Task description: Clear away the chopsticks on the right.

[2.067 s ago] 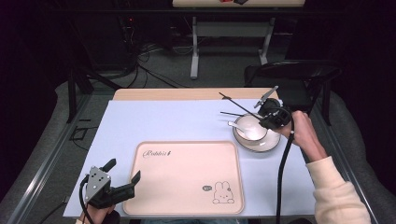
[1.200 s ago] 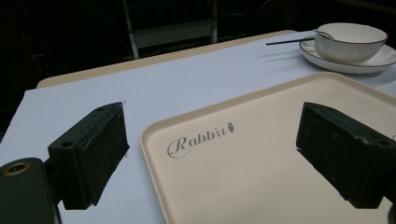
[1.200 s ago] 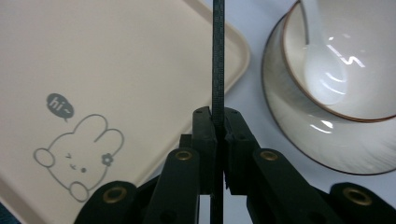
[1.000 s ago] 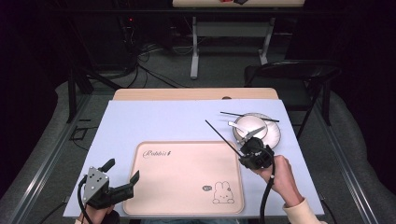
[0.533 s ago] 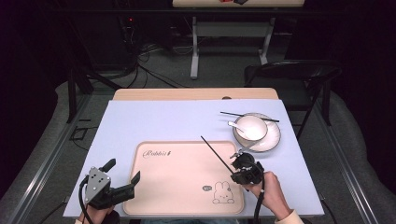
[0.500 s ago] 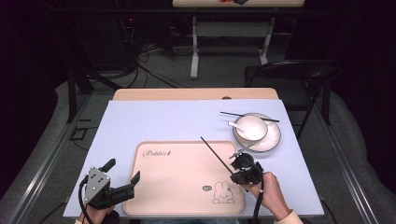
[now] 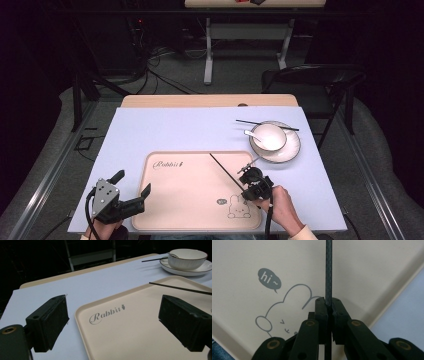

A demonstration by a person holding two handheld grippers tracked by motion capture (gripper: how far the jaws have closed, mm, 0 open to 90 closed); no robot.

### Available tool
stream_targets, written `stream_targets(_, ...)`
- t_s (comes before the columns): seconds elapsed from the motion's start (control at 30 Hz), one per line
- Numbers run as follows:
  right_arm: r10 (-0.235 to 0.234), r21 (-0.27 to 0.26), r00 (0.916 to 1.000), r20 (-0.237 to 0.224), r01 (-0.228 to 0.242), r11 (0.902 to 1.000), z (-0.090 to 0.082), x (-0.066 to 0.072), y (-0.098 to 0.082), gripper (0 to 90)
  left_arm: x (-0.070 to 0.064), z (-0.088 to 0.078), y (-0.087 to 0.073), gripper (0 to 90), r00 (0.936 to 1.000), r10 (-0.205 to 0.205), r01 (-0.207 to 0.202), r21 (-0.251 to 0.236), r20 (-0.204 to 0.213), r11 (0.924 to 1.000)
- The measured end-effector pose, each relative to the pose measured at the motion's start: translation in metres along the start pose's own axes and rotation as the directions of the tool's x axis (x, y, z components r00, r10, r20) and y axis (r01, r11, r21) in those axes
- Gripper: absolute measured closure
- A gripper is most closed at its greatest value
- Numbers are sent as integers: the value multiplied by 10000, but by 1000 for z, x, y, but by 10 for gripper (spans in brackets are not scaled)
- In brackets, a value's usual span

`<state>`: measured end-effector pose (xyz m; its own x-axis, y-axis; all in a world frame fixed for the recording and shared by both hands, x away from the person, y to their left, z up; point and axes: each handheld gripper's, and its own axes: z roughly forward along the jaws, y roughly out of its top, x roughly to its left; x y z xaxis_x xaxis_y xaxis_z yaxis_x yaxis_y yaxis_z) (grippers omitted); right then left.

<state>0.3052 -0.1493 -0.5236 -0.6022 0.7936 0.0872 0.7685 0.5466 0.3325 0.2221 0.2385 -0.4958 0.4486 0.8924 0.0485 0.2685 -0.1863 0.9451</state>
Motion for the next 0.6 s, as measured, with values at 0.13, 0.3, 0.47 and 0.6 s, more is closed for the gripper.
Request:
stream_targets(0.13, -257, 25, 9996, 97, 257, 9997, 3, 2, 4, 845, 1, 0, 0, 89, 10000, -44, 44, 17, -13, 10000)
stream_targets(0.3, -440, 80, 9990, 62, 440, 9990, 6, 1, 4, 765, 1, 0, 0, 89, 10000, -63, 63, -4, -10, 10000)
stream_targets(0.47, -559, 29, 9984, -112, 559, 9984, 5, 0, 2, 571, 1, 0, 0, 89, 10000, -55, 55, -5, -9, 10000)
stream_targets(0.6, -1126, -258, 9936, -27, 1125, 9933, -3, -5, 1, 422, 1, -1, 0, 89, 10000, -72, 72, -23, -15, 10000)
